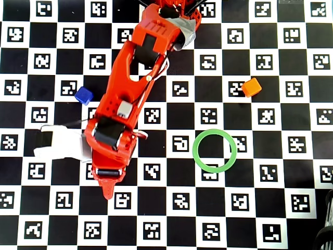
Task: Grab the red cube then put it in the green circle then put the blue cube on top and finally the orange cube on top
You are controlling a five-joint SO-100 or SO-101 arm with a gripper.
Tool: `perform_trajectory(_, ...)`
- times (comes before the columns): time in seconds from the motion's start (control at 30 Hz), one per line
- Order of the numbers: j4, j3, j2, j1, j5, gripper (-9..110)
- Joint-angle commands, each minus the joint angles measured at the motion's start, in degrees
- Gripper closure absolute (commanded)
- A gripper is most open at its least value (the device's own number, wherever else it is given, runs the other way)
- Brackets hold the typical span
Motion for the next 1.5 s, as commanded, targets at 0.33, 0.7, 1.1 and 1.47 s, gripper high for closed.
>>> perform_trajectory(0.33,-5.45,-6.86,-4.57,1.93,-1.67,58)
perform_trajectory(0.7,-5.54,-10.11,-6.77,2.02,-4.57,58)
perform_trajectory(1.1,-5.54,-10.02,-7.12,2.9,-4.83,59)
perform_trajectory(1.47,-7.21,-8.09,-8.0,3.08,-5.1,59)
